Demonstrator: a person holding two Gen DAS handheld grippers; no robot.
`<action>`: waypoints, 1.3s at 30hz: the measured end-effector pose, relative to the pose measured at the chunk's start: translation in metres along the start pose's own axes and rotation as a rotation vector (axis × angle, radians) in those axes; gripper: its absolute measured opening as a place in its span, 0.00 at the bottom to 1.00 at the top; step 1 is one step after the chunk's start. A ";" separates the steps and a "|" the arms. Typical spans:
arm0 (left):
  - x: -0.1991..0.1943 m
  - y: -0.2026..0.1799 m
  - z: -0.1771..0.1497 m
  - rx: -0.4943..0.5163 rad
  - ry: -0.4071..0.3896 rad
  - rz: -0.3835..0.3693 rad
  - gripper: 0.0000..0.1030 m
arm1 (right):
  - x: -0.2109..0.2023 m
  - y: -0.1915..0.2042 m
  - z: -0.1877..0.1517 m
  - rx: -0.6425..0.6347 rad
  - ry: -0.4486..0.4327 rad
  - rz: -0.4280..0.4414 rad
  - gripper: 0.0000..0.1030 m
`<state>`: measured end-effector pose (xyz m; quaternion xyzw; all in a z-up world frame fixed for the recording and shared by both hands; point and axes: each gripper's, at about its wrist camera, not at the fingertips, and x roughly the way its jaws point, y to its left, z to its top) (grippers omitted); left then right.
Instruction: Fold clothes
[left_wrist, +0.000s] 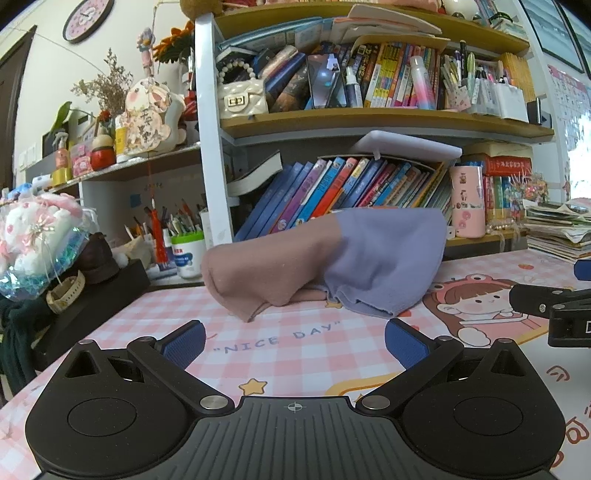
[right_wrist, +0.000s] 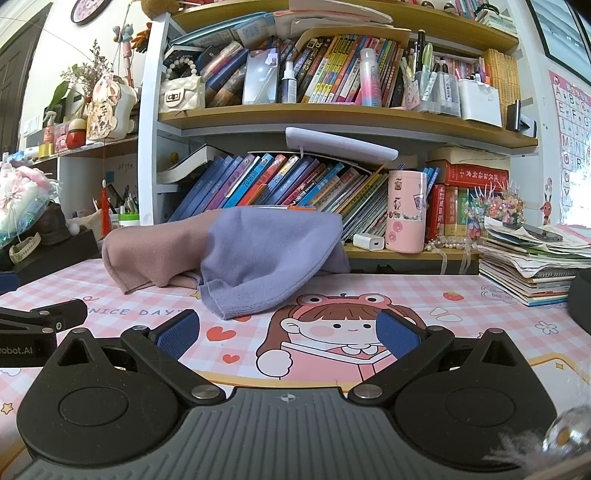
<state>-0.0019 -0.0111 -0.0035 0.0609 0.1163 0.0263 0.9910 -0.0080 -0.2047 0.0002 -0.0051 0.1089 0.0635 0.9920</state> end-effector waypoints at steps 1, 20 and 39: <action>-0.001 0.000 0.000 0.001 -0.007 0.003 1.00 | 0.000 0.000 0.000 0.000 0.000 0.000 1.00; 0.008 -0.011 0.000 0.066 0.050 -0.053 1.00 | 0.005 -0.014 0.001 0.087 0.030 0.086 0.82; 0.122 -0.097 0.028 0.413 0.141 -0.118 1.00 | 0.122 -0.116 0.041 0.551 0.173 0.310 0.64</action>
